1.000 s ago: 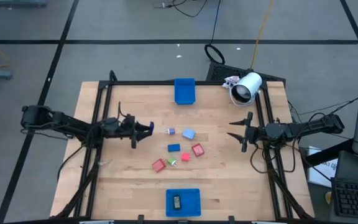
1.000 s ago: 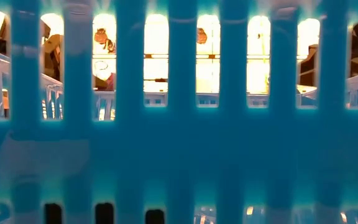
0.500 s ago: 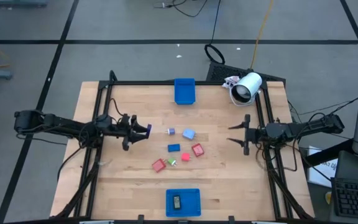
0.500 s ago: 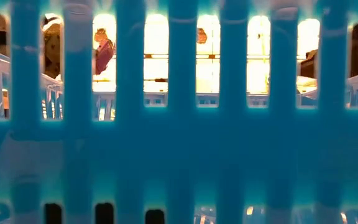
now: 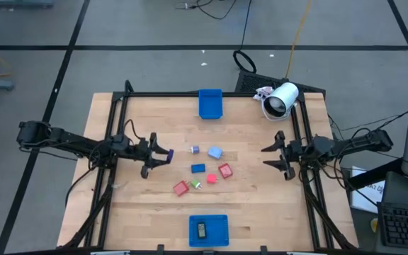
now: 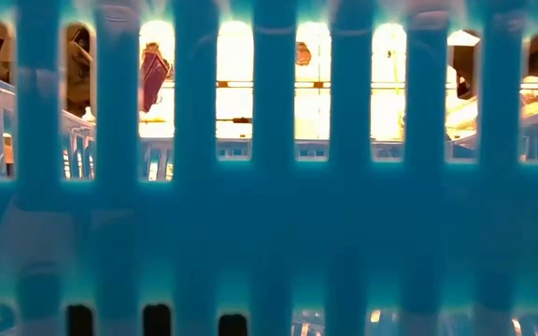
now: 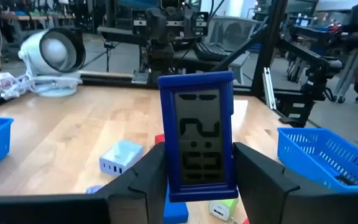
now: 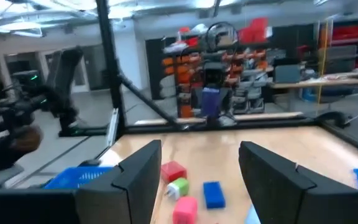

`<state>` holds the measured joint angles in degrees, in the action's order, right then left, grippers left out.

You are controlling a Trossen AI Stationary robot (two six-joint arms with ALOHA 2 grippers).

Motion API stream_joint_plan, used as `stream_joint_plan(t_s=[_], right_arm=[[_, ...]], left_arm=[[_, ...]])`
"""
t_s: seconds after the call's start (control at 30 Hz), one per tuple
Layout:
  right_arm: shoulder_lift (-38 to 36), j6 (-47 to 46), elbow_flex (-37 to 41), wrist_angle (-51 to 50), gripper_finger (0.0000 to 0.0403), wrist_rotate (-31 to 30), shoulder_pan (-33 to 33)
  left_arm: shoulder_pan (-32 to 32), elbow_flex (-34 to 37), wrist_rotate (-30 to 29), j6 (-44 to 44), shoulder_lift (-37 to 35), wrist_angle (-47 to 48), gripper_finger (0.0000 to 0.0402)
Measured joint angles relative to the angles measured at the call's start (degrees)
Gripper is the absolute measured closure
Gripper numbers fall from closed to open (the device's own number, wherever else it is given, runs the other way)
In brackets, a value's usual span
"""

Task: Pick & Place Office items
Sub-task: Put the purple digital timer into the bottom blue bin

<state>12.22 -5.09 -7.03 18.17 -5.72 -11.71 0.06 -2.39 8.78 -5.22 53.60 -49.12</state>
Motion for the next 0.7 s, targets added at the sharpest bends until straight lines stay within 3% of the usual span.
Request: stream_joint_plan(t_s=[0.13, 0.2, 0.33, 0.53, 0.7], right_arm=[[3.0, 0.2, 0.2, 4.2, 0.0199, -10.7, 0.0], [6.6, 0.2, 1.5, 9.5, 0.0199, -13.1, 0.1], [16.6, 0.0, 4.4, 24.5, 0.0198, -12.0, 0.1], [32.2, -1.0, 3.5, 36.8, 0.0201, -12.0, 0.1], [42.7, 4.4, -1.8, 37.0, 0.0202, -11.5, 0.0]], left_arm=[[0.0, 0.0, -1.3, 0.0, 0.0, -0.2, 0.0233], [0.0, -0.2, -2.3, 0.0, 0.0, -0.5, 0.0235], [0.0, -3.4, -3.3, 0.0, 0.1, 2.5, 0.0249], [-1.7, -12.1, -3.4, -1.1, 5.7, 12.0, 0.0244], [-2.6, -20.2, -0.7, -6.1, 13.5, 18.8, 0.0233]])
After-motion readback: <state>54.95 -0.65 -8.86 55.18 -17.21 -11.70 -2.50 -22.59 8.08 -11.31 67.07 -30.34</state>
